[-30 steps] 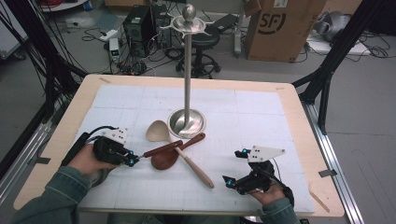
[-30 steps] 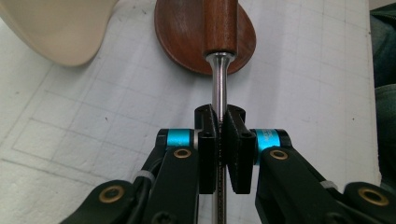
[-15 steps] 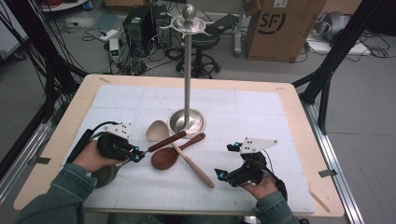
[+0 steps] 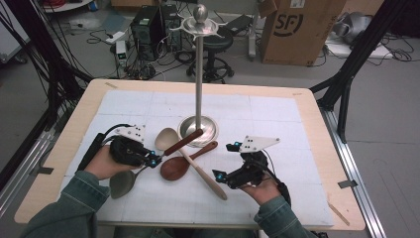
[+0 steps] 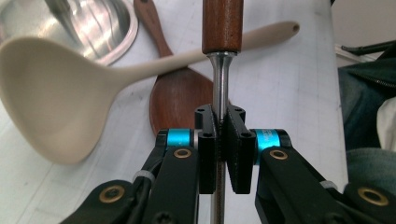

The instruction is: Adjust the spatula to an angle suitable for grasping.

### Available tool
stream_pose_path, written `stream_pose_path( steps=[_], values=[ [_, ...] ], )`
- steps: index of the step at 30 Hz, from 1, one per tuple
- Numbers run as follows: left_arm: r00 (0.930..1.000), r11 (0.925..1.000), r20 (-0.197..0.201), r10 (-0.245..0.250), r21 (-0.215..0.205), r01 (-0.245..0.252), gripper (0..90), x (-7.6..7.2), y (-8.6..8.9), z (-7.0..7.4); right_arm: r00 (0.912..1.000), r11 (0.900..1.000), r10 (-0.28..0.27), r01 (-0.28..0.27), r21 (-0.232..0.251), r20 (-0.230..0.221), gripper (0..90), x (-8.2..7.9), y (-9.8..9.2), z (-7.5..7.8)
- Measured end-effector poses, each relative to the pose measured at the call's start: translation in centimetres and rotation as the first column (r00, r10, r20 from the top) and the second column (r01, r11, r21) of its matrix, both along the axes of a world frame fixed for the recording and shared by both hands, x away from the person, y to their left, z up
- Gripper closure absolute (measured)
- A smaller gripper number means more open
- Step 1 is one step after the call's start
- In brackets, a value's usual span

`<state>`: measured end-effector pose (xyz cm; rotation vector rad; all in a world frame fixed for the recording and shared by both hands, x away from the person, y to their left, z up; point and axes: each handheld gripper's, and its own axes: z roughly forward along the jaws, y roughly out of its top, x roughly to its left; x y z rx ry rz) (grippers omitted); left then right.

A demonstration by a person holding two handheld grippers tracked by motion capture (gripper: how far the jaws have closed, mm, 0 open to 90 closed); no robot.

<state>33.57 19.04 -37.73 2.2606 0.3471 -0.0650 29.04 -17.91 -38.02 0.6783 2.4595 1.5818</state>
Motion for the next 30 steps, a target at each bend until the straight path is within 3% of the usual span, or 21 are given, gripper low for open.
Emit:
stream_pose_path(
  steps=[6,8,13,16,21,30],
  values=[
    [1.0,1.0,-0.002,-0.006,-0.005,0.006,84.0,0.1,-0.7,0.2,1.0,1.0,0.005,-0.005,0.018,0.006,1.1,0.5,1.0,0.4],
    [1.0,1.0,-0.003,-0.007,-0.006,0.007,84.1,0.1,-0.9,0.4,1.0,1.0,0.005,-0.005,0.028,0.005,7.1,0.5,1.3,0.6],
    [0.9999,0.9994,-0.008,-0.013,-0.034,0.012,84.0,0.0,-1.3,0.9,0.9999,0.999,0.011,-0.011,0.049,-0.001,7.3,0.8,2.0,0.9],
    [0.9999,0.9991,-0.004,-0.014,-0.04,0.014,84.0,0.0,-1.7,1.2,0.9998,0.998,0.019,-0.019,0.063,-0.002,16.9,1.0,2.5,1.3],
    [0.9999,0.9989,0.007,-0.01,-0.047,0.01,84.0,-0.1,-2.3,1.7,0.9998,0.997,0.02,-0.019,0.081,-0.003,18.3,1.2,3.3,1.7],
    [0.9998,0.9983,0.009,-0.016,-0.057,0.016,84.0,-0.1,-3.2,1.9,0.9989,0.993,0.046,-0.045,0.109,-0.008,29.7,1.6,4.7,2.7]
  ],
)
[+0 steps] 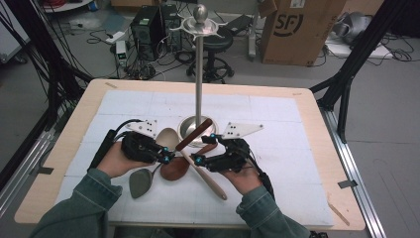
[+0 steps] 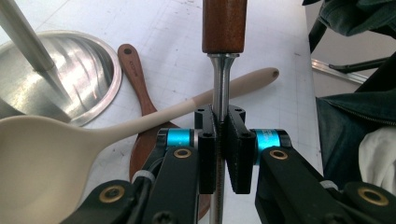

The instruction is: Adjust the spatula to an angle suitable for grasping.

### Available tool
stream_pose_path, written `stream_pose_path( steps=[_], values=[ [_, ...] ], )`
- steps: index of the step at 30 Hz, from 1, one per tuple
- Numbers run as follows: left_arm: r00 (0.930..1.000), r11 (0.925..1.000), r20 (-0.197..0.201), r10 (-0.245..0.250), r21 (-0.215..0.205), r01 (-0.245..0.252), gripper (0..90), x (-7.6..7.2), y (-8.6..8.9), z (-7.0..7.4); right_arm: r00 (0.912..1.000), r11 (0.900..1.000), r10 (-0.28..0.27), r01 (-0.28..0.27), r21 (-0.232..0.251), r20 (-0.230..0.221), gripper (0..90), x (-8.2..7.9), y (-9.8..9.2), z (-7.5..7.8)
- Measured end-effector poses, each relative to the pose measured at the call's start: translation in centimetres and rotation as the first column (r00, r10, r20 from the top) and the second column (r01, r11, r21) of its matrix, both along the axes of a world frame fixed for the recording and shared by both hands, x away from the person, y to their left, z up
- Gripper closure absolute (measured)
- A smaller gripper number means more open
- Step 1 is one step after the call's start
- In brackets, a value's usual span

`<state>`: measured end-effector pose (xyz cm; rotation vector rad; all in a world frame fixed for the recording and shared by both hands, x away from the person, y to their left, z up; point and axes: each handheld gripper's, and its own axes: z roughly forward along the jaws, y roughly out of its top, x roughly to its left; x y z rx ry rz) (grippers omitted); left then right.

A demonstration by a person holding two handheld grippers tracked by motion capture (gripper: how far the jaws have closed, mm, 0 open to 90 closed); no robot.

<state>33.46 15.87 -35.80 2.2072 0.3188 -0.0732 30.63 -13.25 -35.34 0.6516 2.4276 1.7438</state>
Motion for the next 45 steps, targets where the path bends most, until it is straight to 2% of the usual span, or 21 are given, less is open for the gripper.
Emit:
stream_pose_path(
  steps=[3,7,11,12,16,18,19,21,22,24,28,33,35,39,42,43,44,45],
  values=[
    [1.0,0.9999,0.005,0.006,-0.013,-0.006,84.0,0.0,-0.2,0.2,1.0,1.0,0.0,-0.001,0.01,0.005,33.0,0.1,0.3,0.3],
    [1.0,0.9997,0.0,0.007,-0.025,-0.007,84.0,-0.1,-0.7,0.5,1.0,0.999,0.001,-0.001,0.034,-0.003,42.0,0.3,1.1,0.9],
    [1.0,0.9998,-0.001,0.006,-0.02,-0.006,84.0,0.0,-1.1,0.6,0.9999,0.999,-0.009,0.009,0.035,-0.011,45.5,0.5,1.5,1.0],
    [1.0,0.9998,-0.001,0.009,-0.02,-0.009,84.0,0.0,-1.2,0.6,0.9995,0.999,-0.021,0.022,0.04,-0.024,49.7,0.6,1.7,1.0],
    [1.0,0.9998,-0.002,0.004,-0.018,-0.004,83.8,0.0,-1.6,0.4,0.9974,0.998,-0.047,0.05,0.049,-0.055,55.3,0.8,1.9,1.2],
    [0.9999,0.9997,-0.012,0.006,-0.022,-0.006,83.5,0.0,-1.5,0.3,0.9973,0.998,-0.049,0.052,0.046,-0.054,56.7,0.8,1.9,1.2],
    [0.9995,0.9996,-0.032,0.006,-0.027,-0.007,82.9,0.1,-1.3,0.3,0.997,0.997,-0.055,0.058,0.051,-0.055,59.3,0.9,1.9,1.2],
    [0.9993,0.9996,-0.038,0.006,-0.026,-0.007,82.4,0.1,-1.3,0.2,0.9967,0.997,-0.056,0.059,0.051,-0.059,59.6,0.9,1.9,1.2],
    [0.9991,0.9998,-0.043,0.002,-0.022,-0.003,77.7,0.1,-1.2,0.1,0.9966,0.997,-0.057,0.061,0.053,-0.059,59.6,0.9,1.9,1.2],
    [0.9982,0.9998,-0.059,0.0,-0.022,-0.001,76.0,0.1,-0.8,-0.2,0.9958,0.996,-0.063,0.067,0.055,-0.066,59.6,0.9,1.9,1.2],
    [0.9962,0.9993,-0.086,0.013,-0.034,-0.016,80.8,0.0,-0.1,-0.9,0.9948,0.996,-0.067,0.072,0.061,-0.077,59.0,0.9,1.9,1.2],
    [0.9984,0.9996,-0.054,0.017,-0.022,-0.018,83.5,-0.2,-0.2,-0.8,0.9923,0.995,-0.069,0.076,0.066,-0.102,58.1,1.0,2.1,1.4],
    [0.9993,0.9996,-0.034,0.019,-0.019,-0.019,83.8,-0.4,-0.3,-0.7,0.9913,0.994,-0.066,0.075,0.075,-0.114,62.1,1.2,2.1,1.4],
    [0.9994,0.9994,-0.031,0.018,-0.029,-0.019,83.9,-0.7,-0.3,-0.4,0.989,0.993,-0.039,0.054,0.106,-0.143,66.5,1.4,2.0,1.7],
    [0.9993,0.9984,-0.037,0.01,-0.055,-0.012,83.4,-0.8,-0.3,-0.2,0.9872,0.992,-0.006,0.026,0.127,-0.159,69.2,1.5,1.9,2.3],
    [0.9987,0.9967,-0.05,0.008,-0.081,-0.012,83.0,-0.8,-0.2,-0.1,0.9876,0.991,0.006,0.014,0.13,-0.157,70.0,1.5,2.0,2.6],
    [0.9987,0.9967,-0.05,0.008,-0.081,-0.012,82.3,-0.8,-0.2,-0.1,0.9875,0.991,0.02,0.002,0.137,-0.156,71.0,1.6,2.0,2.8],
    [0.9982,0.9954,-0.06,0.007,-0.095,-0.013,79.5,-0.7,-0.1,0.0,0.9874,0.989,0.034,-0.011,0.145,-0.155,71.7,1.6,2.1,3.1]
  ],
)
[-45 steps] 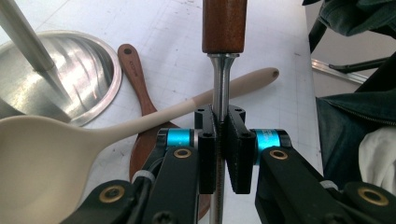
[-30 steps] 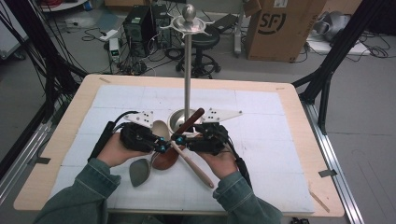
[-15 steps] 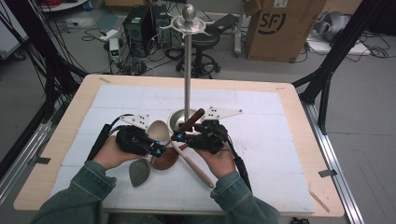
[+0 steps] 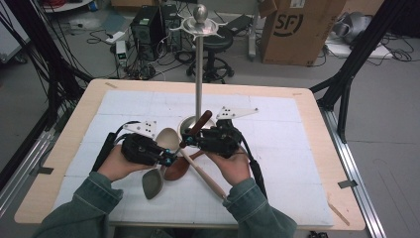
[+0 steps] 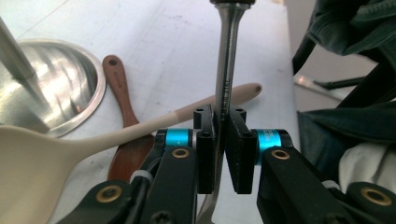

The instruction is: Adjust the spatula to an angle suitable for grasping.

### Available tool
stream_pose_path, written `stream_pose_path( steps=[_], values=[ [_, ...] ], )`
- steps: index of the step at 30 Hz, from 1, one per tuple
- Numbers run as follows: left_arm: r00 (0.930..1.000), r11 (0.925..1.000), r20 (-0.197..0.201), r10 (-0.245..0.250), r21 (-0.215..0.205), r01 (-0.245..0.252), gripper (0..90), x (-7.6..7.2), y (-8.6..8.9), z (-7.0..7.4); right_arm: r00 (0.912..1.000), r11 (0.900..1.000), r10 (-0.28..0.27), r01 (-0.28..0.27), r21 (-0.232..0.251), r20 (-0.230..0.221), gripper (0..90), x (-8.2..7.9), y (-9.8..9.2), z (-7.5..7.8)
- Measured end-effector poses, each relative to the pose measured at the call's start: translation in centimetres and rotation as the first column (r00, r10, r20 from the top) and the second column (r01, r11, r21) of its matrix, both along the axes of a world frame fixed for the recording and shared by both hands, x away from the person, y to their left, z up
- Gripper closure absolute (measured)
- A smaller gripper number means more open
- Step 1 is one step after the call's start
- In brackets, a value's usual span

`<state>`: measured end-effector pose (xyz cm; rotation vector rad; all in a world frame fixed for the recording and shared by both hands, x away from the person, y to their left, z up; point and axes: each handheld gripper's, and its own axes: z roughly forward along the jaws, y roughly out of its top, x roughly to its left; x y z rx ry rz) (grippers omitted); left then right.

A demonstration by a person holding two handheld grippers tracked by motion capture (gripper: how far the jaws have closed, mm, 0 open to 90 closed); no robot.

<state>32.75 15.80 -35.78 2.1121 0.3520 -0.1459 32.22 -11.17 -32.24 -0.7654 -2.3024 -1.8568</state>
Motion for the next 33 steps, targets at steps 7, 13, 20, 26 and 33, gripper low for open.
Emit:
stream_pose_path(
  steps=[7,13,20,26,33],
  values=[
    [0.9995,0.9975,-0.031,0.0,-0.071,-0.002,67.8,0.1,0.6,0.6,0.9989,1.0,0.026,-0.027,0.016,0.04,72.6,0.1,0.3,1.5],
    [0.9987,0.9947,-0.05,0.006,-0.102,-0.011,59.3,0.1,0.3,0.6,0.9962,0.998,0.048,-0.051,0.035,0.072,72.6,0.4,0.6,2.5],
    [0.9981,0.9917,-0.057,-0.024,-0.127,0.017,58.4,0.1,-0.4,0.6,0.9934,0.995,0.076,-0.081,0.053,0.086,72.6,0.5,1.0,3.0],
    [0.9965,0.9876,-0.063,-0.055,-0.151,0.045,62.5,0.0,-0.7,0.8,0.9904,0.991,0.093,-0.101,0.082,0.102,72.6,0.5,0.9,3.2],
    [0.9963,0.9846,-0.054,-0.067,-0.165,0.057,72.7,0.0,-1.2,0.9,0.9858,0.987,0.12,-0.131,0.094,0.117,72.4,0.5,1.2,3.9]
  ],
)
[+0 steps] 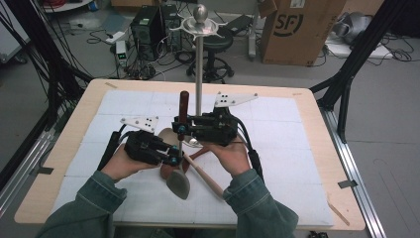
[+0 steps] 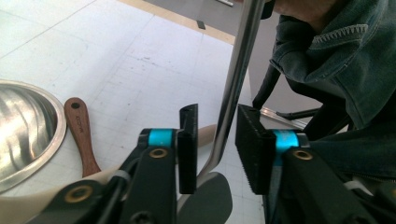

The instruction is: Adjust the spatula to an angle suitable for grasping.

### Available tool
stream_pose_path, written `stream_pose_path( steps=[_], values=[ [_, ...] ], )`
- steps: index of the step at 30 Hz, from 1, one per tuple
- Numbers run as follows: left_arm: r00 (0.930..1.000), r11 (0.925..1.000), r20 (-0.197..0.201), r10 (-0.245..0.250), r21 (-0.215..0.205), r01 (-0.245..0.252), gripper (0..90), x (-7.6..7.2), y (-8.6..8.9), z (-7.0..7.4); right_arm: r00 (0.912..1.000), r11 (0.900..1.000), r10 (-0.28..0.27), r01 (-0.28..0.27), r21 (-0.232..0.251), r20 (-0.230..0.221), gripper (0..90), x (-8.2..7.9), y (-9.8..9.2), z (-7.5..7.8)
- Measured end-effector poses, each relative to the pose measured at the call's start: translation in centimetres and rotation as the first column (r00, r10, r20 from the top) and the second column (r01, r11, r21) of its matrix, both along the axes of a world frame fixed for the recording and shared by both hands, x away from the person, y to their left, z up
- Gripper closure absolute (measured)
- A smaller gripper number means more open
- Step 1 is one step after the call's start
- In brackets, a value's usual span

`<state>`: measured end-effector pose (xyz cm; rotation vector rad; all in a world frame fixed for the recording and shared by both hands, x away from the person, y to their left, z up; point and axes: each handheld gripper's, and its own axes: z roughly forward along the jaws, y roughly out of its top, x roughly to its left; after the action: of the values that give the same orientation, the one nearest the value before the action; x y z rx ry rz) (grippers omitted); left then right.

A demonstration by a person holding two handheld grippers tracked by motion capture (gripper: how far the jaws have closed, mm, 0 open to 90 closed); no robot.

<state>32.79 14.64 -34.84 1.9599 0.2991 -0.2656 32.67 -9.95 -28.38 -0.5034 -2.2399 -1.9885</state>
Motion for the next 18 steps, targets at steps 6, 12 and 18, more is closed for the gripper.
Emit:
stream_pose_path(
  steps=[6,12,18],
  values=[
    [0.9991,0.9994,0.038,0.016,-0.03,-0.015,82.2,-0.3,0.0,0.4,0.9998,1.0,-0.006,0.006,-0.011,0.019,72.1,-0.2,0.4,0.6],
    [0.991,0.9971,0.11,0.076,-0.002,-0.076,84.2,-0.8,-0.3,1.1,0.9949,0.996,-0.088,0.089,-0.03,0.049,65.7,-0.7,0.6,1.1],
    [0.9788,0.9897,0.15,0.139,0.012,-0.143,84.2,-1.2,-0.6,1.3,0.9725,0.974,-0.19,0.204,-0.101,0.135,63.7,-1.9,1.5,1.5]
  ],
)
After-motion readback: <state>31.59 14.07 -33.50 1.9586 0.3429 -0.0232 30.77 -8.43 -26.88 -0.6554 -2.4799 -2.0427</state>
